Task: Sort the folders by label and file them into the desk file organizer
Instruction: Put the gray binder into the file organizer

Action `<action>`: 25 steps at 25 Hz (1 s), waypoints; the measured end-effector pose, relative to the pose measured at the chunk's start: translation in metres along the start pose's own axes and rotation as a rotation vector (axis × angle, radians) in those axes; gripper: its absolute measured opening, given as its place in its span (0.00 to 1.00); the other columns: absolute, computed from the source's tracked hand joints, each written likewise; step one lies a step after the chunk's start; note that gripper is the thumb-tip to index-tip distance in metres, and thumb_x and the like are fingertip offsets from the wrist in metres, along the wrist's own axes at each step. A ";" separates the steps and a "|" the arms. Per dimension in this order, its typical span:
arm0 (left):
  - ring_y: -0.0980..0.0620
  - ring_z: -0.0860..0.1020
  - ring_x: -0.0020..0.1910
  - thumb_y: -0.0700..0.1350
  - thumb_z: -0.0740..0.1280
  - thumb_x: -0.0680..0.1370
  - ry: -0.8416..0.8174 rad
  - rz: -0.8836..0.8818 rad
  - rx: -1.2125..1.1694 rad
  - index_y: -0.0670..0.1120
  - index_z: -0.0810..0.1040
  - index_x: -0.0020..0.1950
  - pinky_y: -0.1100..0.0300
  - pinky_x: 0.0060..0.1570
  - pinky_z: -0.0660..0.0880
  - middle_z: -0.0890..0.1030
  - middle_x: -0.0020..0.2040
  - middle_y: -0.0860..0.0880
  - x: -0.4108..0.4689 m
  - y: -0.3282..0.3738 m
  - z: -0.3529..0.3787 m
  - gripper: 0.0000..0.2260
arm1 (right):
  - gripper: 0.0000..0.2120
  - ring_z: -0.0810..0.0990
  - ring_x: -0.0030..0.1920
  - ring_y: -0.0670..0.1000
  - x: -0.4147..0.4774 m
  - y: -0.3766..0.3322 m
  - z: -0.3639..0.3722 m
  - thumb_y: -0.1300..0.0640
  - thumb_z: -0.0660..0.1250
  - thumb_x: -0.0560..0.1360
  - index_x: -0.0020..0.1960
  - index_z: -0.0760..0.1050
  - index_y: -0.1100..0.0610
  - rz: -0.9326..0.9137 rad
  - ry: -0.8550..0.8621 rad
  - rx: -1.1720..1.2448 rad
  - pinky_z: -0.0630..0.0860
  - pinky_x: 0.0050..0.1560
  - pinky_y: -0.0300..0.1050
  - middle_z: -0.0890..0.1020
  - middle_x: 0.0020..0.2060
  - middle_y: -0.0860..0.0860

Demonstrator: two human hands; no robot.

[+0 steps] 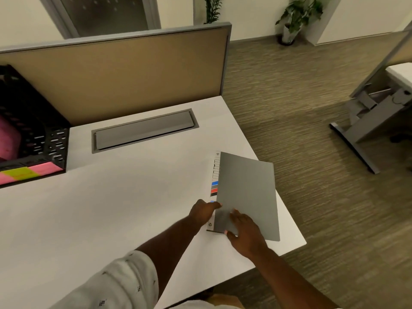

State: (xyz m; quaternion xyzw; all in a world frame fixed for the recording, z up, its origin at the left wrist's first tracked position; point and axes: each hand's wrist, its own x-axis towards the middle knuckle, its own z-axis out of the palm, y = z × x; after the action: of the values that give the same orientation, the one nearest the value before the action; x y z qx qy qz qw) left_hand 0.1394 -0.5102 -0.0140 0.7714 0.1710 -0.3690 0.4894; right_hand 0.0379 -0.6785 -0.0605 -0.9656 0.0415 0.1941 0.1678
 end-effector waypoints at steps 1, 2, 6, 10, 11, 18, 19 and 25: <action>0.48 0.80 0.42 0.56 0.72 0.77 -0.032 -0.045 -0.071 0.43 0.77 0.56 0.59 0.40 0.73 0.82 0.46 0.45 -0.001 0.004 -0.004 0.18 | 0.34 0.58 0.78 0.50 0.002 -0.001 -0.002 0.36 0.57 0.80 0.81 0.54 0.49 -0.010 -0.008 -0.019 0.56 0.78 0.49 0.56 0.80 0.47; 0.47 0.79 0.46 0.56 0.71 0.77 -0.076 -0.089 -0.147 0.45 0.75 0.58 0.56 0.45 0.74 0.81 0.48 0.45 -0.001 0.006 -0.009 0.18 | 0.34 0.59 0.78 0.50 0.005 -0.003 -0.005 0.36 0.57 0.80 0.81 0.55 0.49 -0.013 -0.018 -0.023 0.56 0.78 0.48 0.58 0.80 0.47; 0.44 0.80 0.52 0.59 0.69 0.76 -0.168 -0.161 -0.285 0.49 0.73 0.62 0.50 0.54 0.73 0.80 0.55 0.43 0.003 -0.001 -0.016 0.20 | 0.35 0.63 0.76 0.50 0.009 -0.004 -0.014 0.36 0.60 0.79 0.80 0.56 0.49 -0.021 -0.032 0.019 0.58 0.77 0.48 0.63 0.78 0.47; 0.45 0.81 0.49 0.59 0.73 0.74 -0.177 -0.187 -0.303 0.48 0.75 0.54 0.52 0.51 0.77 0.81 0.51 0.43 0.004 -0.013 -0.008 0.19 | 0.34 0.67 0.74 0.49 -0.002 -0.003 -0.018 0.39 0.66 0.78 0.79 0.60 0.49 -0.027 0.014 0.153 0.60 0.75 0.43 0.69 0.75 0.47; 0.45 0.81 0.49 0.58 0.74 0.73 -0.168 -0.180 -0.289 0.47 0.76 0.55 0.52 0.52 0.78 0.82 0.52 0.43 0.004 -0.017 -0.008 0.19 | 0.33 0.68 0.73 0.49 -0.005 -0.005 -0.019 0.40 0.66 0.77 0.78 0.61 0.48 -0.039 0.024 0.172 0.60 0.74 0.41 0.69 0.74 0.46; 0.44 0.84 0.44 0.52 0.74 0.76 0.032 -0.011 -0.313 0.45 0.75 0.59 0.51 0.48 0.83 0.84 0.47 0.44 -0.015 -0.043 -0.053 0.18 | 0.27 0.67 0.73 0.45 -0.010 -0.061 -0.019 0.45 0.65 0.80 0.77 0.65 0.46 -0.205 0.060 0.260 0.59 0.70 0.32 0.69 0.74 0.41; 0.44 0.85 0.44 0.52 0.74 0.76 0.067 0.012 -0.311 0.44 0.75 0.60 0.50 0.49 0.83 0.84 0.47 0.44 -0.021 -0.047 -0.065 0.18 | 0.26 0.68 0.73 0.45 -0.010 -0.074 -0.017 0.46 0.65 0.80 0.76 0.65 0.46 -0.226 0.064 0.265 0.60 0.70 0.33 0.69 0.73 0.42; 0.51 0.83 0.43 0.53 0.74 0.75 0.311 0.150 -0.308 0.46 0.75 0.59 0.61 0.39 0.78 0.83 0.48 0.47 -0.060 -0.076 -0.142 0.18 | 0.24 0.72 0.70 0.45 -0.006 -0.164 -0.017 0.47 0.66 0.80 0.74 0.69 0.46 -0.304 0.136 0.367 0.70 0.71 0.45 0.74 0.71 0.44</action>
State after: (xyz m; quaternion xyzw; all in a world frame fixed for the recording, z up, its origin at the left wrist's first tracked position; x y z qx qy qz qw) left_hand 0.1086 -0.3437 0.0180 0.7460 0.2409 -0.1777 0.5949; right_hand 0.0624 -0.5297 0.0068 -0.9249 -0.0584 0.0905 0.3646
